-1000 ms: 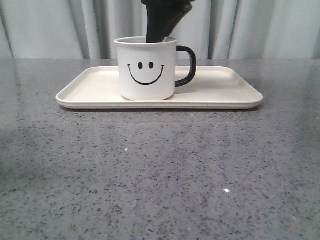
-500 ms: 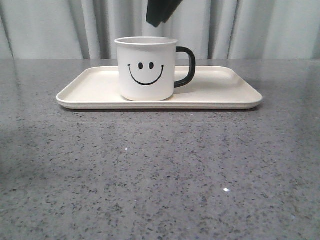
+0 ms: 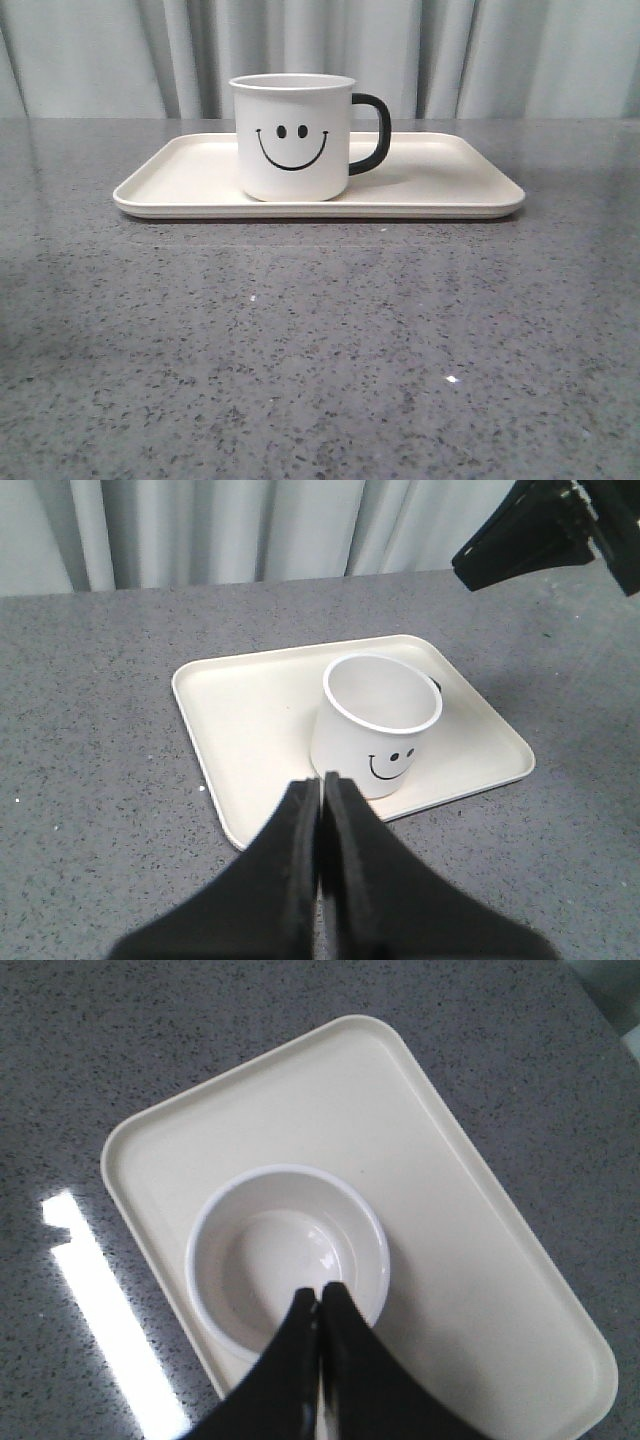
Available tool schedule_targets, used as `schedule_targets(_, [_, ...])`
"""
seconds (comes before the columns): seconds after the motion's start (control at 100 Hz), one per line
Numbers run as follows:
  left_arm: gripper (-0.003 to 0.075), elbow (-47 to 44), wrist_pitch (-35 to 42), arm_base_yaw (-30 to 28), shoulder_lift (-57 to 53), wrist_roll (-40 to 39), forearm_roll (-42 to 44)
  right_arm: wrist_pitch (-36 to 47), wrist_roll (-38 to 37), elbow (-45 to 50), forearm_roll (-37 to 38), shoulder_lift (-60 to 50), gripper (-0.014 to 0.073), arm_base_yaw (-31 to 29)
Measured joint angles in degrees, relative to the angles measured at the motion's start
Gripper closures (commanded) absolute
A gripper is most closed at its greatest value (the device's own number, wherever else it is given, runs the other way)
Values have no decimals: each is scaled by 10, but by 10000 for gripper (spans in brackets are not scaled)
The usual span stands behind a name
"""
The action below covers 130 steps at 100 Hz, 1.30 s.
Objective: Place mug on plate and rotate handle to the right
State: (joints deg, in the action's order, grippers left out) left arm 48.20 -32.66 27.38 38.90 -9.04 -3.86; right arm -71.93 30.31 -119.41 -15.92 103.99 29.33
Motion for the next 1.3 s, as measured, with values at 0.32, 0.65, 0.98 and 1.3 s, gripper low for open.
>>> schedule_targets(0.32, [739,-52,26,0,-64,3,1,54,0,149,-25,-134,662,0])
schedule_targets(0.65, [739,-105,31,0,-114,3,3,226,0,408,-33,-341,662,0])
schedule_targets(0.98, [739,-152,52,0,-172,17,3,381,0,675,-48,-561,662,0])
schedule_targets(1.3, [739,-199,69,0,-220,18,3,423,-7,832,-66,-736,662,0])
